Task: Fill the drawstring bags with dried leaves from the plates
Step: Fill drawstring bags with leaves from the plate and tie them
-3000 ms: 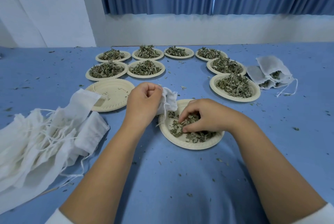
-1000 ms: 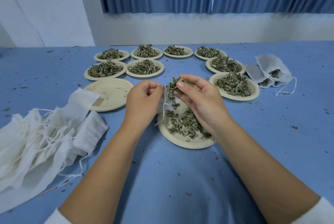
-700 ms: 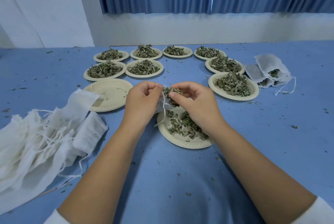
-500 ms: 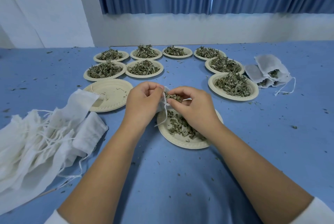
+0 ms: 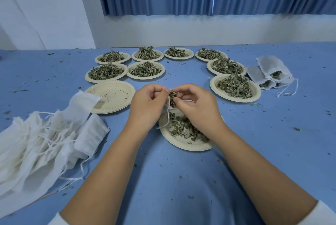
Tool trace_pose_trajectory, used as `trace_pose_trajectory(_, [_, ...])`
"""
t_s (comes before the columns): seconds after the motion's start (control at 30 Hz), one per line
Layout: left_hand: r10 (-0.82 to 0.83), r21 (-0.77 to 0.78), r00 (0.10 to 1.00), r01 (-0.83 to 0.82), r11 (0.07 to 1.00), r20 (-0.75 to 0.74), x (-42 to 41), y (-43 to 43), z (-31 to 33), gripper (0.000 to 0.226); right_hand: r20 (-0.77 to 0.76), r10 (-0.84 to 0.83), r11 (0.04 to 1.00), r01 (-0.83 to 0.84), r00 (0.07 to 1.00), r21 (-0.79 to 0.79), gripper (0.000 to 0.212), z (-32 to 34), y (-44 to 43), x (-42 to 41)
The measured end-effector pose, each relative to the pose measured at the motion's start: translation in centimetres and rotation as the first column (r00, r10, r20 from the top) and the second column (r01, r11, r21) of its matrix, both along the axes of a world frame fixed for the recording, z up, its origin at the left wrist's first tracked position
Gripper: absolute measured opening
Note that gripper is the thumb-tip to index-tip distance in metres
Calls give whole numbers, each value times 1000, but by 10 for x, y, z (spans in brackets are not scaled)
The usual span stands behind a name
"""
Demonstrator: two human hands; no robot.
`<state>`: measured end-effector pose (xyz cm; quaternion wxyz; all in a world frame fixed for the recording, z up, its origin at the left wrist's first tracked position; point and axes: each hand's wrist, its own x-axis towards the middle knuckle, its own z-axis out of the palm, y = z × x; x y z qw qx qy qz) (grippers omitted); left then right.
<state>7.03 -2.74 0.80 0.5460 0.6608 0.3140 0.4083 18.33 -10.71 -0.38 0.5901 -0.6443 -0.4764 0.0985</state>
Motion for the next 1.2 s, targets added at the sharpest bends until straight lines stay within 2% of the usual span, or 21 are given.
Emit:
trace_pose_trajectory(0.17, [-87, 72, 995, 89, 993, -40, 2, -6, 0, 14, 113, -91, 995, 95, 989, -34, 20, -2, -1, 5])
trace_pose_trajectory(0.3, [-23, 56, 1000, 24, 998, -12, 2, -3, 0, 17, 303, -88, 990, 116, 949, -76, 9, -1, -3, 7])
trace_pose_trajectory(0.53, [38, 35, 999, -37, 999, -18, 1, -2, -2, 13, 336, -139, 990, 139, 931, 25, 7, 4, -6, 6])
trace_pose_trajectory(0.67, [-8, 52, 999, 10, 999, -39, 2, -7, 0, 16, 392, -44, 989, 95, 919, -112, 5, 2, -5, 4])
trace_pose_trajectory(0.83, [-71, 62, 994, 76, 995, -77, 2, -8, 1, 13, 404, 156, 918, 19, 902, -396, 28, 1, -6, 4])
trace_pose_trajectory(0.93, [-127, 39, 989, 130, 991, -71, 1, -8, 2, 12, 368, 214, 886, -21, 905, -463, 35, 2, -7, 4])
trace_pose_trajectory(1.03, [-78, 35, 996, 80, 996, -49, 0, -5, 1, 14, 366, 188, 925, -39, 911, -377, 29, 4, -9, 6])
trace_pose_trajectory(1.13, [-7, 10, 1000, 7, 1000, 1, -1, 2, -1, 14, 250, 25, 982, 23, 968, -186, 22, 7, -10, 15])
trace_pose_trajectory(1.2, [26, 5, 999, -26, 1000, 25, -2, 6, -1, 15, 208, -36, 985, 70, 978, -161, 18, 7, -9, 21])
